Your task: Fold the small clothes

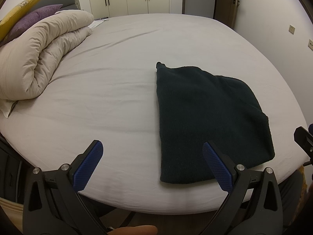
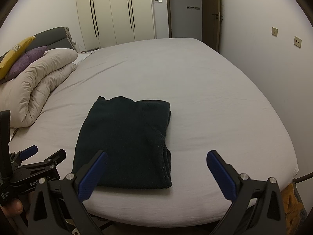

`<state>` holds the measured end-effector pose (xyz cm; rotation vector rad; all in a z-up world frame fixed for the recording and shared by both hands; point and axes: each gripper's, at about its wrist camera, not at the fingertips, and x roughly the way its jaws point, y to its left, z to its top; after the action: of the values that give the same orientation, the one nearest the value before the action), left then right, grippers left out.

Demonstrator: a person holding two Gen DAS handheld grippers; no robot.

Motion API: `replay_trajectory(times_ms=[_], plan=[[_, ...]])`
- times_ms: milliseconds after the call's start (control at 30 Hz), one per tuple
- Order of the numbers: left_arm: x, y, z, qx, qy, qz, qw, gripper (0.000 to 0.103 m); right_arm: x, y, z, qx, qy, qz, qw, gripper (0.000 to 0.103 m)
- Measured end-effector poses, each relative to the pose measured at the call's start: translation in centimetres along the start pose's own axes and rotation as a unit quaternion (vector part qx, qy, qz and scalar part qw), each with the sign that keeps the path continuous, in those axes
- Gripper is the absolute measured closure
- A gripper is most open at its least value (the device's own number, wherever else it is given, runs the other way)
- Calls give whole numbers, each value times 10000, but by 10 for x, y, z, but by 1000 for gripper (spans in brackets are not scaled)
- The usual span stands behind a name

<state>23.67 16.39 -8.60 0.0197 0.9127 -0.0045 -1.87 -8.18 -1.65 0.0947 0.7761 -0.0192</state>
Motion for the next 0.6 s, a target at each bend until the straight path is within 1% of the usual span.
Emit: replay_trajectory(times_ms=[600], plan=[[-2,2,-3,-2,14,-12,10000,0,0,0,-1,-2,11,0,10000,0]])
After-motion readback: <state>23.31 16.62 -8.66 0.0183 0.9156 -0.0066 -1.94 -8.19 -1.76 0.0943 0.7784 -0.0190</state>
